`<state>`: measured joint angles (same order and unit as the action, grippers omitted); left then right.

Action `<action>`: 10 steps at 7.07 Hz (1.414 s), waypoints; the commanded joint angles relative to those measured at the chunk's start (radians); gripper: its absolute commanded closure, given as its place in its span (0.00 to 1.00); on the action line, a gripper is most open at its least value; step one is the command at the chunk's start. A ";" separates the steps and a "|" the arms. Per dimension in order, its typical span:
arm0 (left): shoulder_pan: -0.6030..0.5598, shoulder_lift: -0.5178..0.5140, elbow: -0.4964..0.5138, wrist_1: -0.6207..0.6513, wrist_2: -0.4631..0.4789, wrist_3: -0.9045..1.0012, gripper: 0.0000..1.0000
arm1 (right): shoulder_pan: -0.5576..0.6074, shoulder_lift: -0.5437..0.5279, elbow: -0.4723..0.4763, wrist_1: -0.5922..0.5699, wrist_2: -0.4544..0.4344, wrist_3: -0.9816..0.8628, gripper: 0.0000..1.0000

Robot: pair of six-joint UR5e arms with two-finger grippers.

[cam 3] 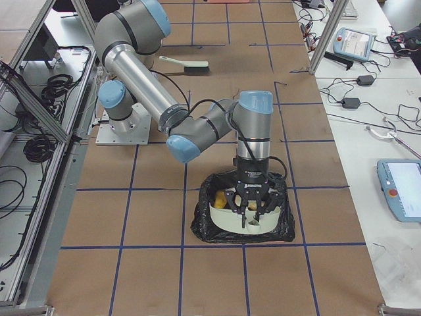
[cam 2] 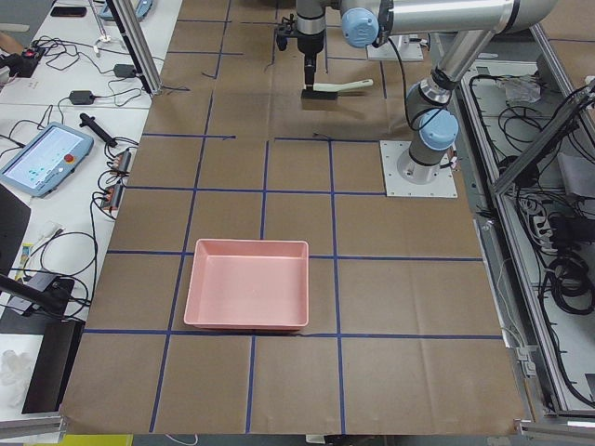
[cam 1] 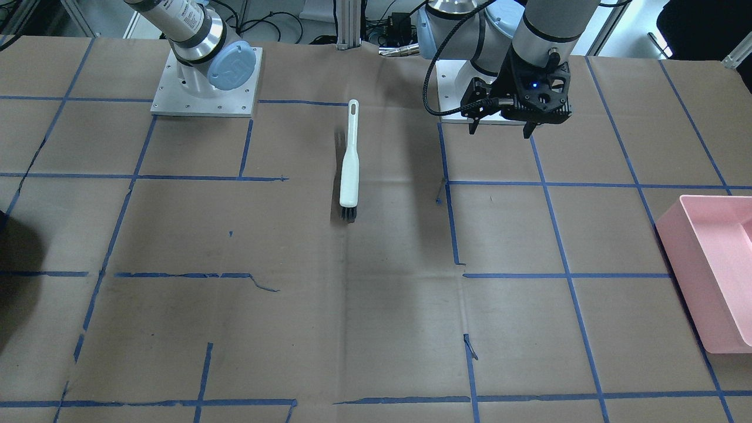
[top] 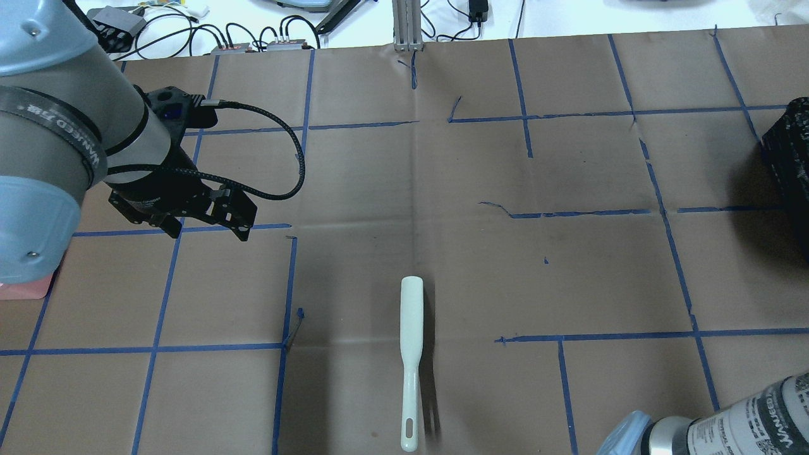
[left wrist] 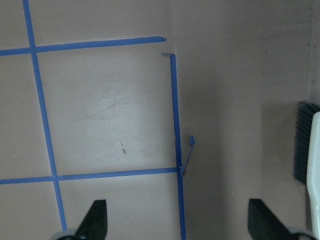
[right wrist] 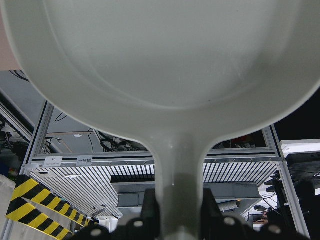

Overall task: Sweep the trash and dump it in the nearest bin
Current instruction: 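Turn the emptied dustpan upright with the right gripper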

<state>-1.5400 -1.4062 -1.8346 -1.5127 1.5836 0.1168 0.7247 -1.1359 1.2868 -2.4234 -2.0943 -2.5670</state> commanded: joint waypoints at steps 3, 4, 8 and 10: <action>-0.002 0.000 0.017 0.025 0.001 0.007 0.02 | 0.027 -0.027 0.005 -0.060 -0.013 -0.073 1.00; -0.003 0.010 0.020 0.026 -0.001 0.006 0.02 | 0.060 -0.057 0.015 -0.036 -0.012 -0.070 1.00; -0.054 -0.002 0.020 0.028 0.045 0.011 0.02 | 0.132 -0.174 0.116 0.016 0.068 0.098 1.00; -0.052 0.021 -0.001 0.078 0.038 0.009 0.02 | 0.209 -0.287 0.211 0.091 0.109 0.309 1.00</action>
<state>-1.5911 -1.3974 -1.8250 -1.4622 1.6225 0.1252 0.8912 -1.3563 1.4423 -2.3772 -2.0082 -2.3791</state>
